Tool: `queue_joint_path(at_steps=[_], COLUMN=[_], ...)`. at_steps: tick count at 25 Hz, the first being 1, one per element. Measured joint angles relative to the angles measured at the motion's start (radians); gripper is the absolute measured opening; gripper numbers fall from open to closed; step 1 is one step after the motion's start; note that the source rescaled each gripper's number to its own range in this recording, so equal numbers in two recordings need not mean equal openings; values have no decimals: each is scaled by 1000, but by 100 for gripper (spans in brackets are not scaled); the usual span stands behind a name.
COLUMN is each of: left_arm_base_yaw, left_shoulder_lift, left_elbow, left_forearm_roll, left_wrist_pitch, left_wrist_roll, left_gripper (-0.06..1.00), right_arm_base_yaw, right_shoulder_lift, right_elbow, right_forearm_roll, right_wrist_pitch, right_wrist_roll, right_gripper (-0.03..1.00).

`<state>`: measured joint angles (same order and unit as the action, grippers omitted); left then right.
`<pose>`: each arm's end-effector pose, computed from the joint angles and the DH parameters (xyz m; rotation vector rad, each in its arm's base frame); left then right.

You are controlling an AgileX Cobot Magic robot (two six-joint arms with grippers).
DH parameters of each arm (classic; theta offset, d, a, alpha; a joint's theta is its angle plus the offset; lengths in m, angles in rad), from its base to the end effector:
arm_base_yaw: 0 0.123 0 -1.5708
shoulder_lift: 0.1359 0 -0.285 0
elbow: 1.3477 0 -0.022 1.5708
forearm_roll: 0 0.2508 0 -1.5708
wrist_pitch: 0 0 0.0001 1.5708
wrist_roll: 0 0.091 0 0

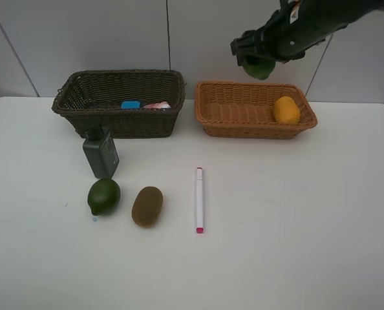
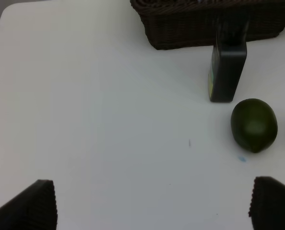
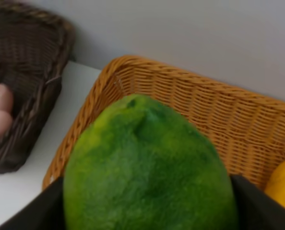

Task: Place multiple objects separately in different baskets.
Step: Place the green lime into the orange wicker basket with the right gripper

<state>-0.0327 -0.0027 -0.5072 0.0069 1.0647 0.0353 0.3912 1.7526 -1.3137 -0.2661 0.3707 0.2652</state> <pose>-0.0062 0.0008 0.2789 0.0689 2.0372 0.0099 0.3737 0.1447 0.2688 -0.3755 2.2484 0.1051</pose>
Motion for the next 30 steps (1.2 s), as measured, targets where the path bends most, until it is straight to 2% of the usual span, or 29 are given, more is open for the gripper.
queue_joint_path(at_steps=[5, 12, 19, 30], left_arm_base_yaw=[0, 0, 0, 0], left_shoulder_lift=[0, 0, 0, 0], left_elbow=[0, 0, 0, 0], left_forearm_roll=[0, 0, 0, 0], left_wrist_pitch=[0, 0, 0, 0], left_wrist_roll=[0, 0, 0, 0], left_gripper=[100, 100, 100, 100], right_arm_base_yaw=[-48, -69, -74, -74], right_shoulder_lift=[125, 254, 323, 333], right_elbow=[0, -7, -89, -100], right_forearm_roll=[3, 3, -1, -1], right_wrist_pitch=[-90, -201, -207, -177], right_wrist_roll=[16, 18, 19, 19], right_gripper=[64, 64, 64, 64])
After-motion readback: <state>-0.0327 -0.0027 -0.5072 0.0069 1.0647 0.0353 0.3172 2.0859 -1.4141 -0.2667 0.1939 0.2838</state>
